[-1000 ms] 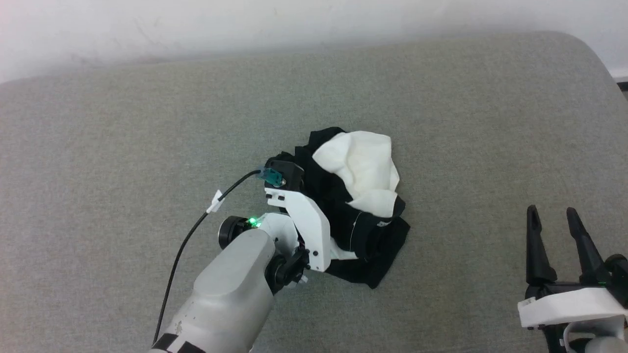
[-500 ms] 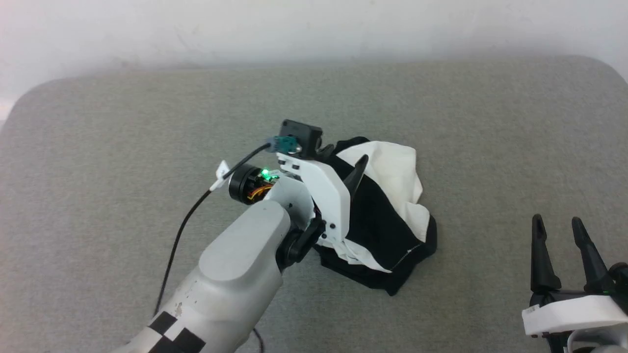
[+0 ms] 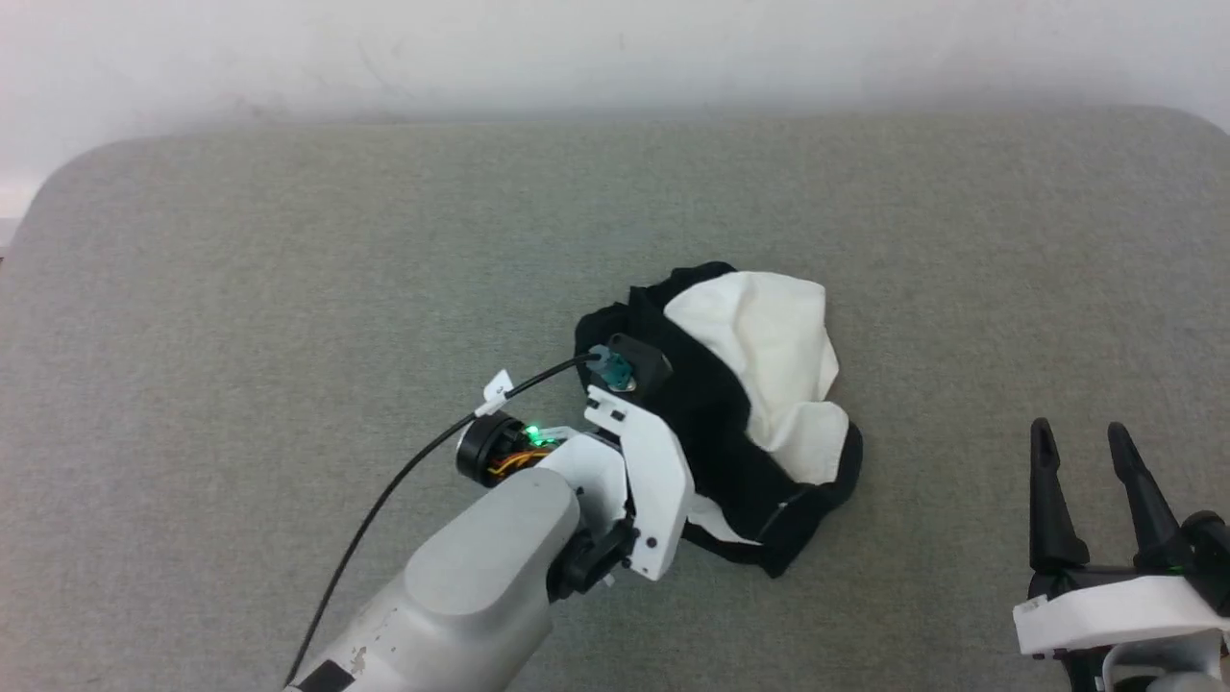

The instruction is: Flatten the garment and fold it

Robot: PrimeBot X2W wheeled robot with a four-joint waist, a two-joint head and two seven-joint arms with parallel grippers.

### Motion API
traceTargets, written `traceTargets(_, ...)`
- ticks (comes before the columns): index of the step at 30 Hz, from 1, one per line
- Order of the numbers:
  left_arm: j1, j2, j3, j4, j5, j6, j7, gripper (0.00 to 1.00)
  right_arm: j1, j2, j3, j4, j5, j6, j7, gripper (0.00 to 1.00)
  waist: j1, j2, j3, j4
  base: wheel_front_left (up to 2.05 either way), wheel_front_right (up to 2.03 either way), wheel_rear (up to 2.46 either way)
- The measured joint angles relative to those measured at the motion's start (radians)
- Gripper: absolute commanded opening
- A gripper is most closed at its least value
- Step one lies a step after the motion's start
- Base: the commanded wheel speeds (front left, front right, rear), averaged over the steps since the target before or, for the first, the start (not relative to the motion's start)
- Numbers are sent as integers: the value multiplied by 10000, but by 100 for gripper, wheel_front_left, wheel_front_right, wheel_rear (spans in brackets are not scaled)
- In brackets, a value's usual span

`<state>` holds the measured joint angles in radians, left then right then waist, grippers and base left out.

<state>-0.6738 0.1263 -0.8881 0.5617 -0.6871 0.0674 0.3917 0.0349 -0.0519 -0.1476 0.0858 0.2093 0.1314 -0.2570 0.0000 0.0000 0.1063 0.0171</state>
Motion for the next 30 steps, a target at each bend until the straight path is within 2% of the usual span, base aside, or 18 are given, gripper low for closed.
traceTargets(1, 0, 27, -19, 109, 23, 13, -6, 100, -42, -2, -8, 8, 2, 0, 0, 100, 0, 0, 42, -55, 0, 0, 0)
traceTargets(2, 0, 40, -6, 203, 17, 40, -46, 83, -83, -2, -10, 6, 2, 0, 0, 100, 0, 0, 82, -109, 0, 0, 0)
traceTargets(3, 0, 35, 19, 278, -4, 40, -146, 11, -106, -2, -33, 4, 2, 0, 0, 100, 0, 0, 120, -162, 0, 0, 0)
traceTargets(4, -2, 31, 25, 334, -6, 35, -270, 0, -106, -2, -56, 8, 2, 0, 0, 100, 1, 0, 155, -210, 0, 0, 0)
traceTargets(9, -44, -61, 265, 265, -86, -111, -1103, 0, -85, -6, -234, 21, -4, 0, 0, 100, 1, 0, 216, -249, 0, 0, 0)
traceTargets(12, -153, -63, 685, -332, -119, -65, -1858, 0, -35, -6, -276, 40, -40, 0, 0, 100, 1, 0, 146, -121, 0, 0, 0)
traceTargets(15, -200, 15, 1306, -1103, -267, 324, -2545, 0, 18, -4, -205, 48, -77, 0, 0, 100, 1, 0, 45, 58, 0, 0, 0)
traceTargets(18, 55, 431, 2050, -1616, -598, 848, -3032, 0, 59, -2, -140, 59, -79, 0, 0, 100, 0, 0, -61, 233, 0, 0, 0)
traceTargets(21, 860, 928, 2727, -1555, -1095, 1258, -3162, 0, 103, -2, -107, 65, -92, 0, 0, 100, 1, 0, -133, 415, 0, 0, 0)
traceTargets(25, 2035, 1174, 3285, -803, -1802, 1551, -3208, 0, 110, 0, -54, 77, -167, 0, 0, 100, 0, 0, -170, 600, 0, 0, 0)
traceTargets(28, 2464, 1185, 3467, -378, -2031, 1651, -3294, 11, 108, 0, -69, 52, -176, 0, 0, 100, 0, 0, -109, 632, 0, 0, 0)
traceTargets(30, 2528, 1187, 3484, -165, -2029, 1728, -3317, 29, 106, -2, -115, 19, -234, 0, 0, 100, 1, 0, -37, 660, 0, 0, 0)
